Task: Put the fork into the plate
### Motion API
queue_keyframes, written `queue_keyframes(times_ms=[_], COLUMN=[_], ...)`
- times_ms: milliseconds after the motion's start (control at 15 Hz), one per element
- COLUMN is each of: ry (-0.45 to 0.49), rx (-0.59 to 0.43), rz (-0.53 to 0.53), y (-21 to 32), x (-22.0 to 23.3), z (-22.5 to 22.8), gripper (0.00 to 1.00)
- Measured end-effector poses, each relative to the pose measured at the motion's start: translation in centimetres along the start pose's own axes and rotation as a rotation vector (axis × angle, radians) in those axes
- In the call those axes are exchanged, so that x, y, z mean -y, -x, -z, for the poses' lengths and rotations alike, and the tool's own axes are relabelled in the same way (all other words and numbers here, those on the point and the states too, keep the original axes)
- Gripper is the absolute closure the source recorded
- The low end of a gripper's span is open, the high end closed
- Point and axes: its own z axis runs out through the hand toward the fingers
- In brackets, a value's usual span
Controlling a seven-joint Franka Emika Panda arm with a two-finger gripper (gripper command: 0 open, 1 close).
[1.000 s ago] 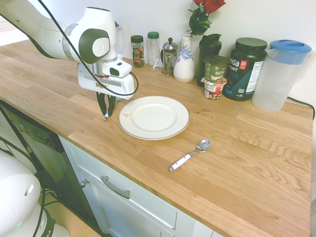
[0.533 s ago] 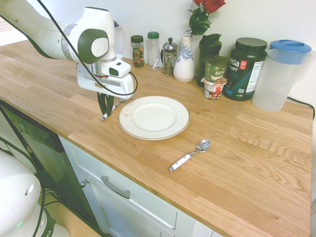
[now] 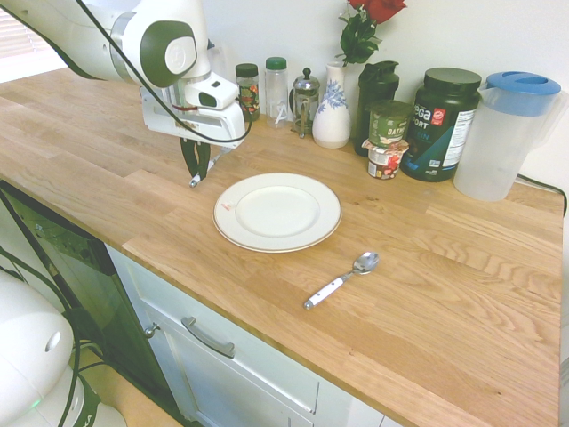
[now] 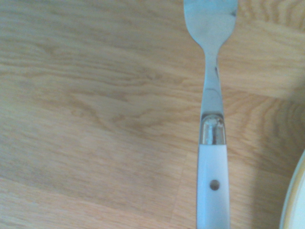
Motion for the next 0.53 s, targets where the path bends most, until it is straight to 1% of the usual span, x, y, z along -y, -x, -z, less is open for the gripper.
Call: queue_keyframes(times_ms=[133,400,533], ry=[0.011,0.035,0.050], rx=[-0.009,-0.044,-0.048], rz=[-0.029,-0.080,-0.097], y=[-1.4,-4.9,-5.9], x=[-1.4,-6.4,-9.0], z=[0.3,3.0,4.0], gripper=[1.00,1.00,1.00])
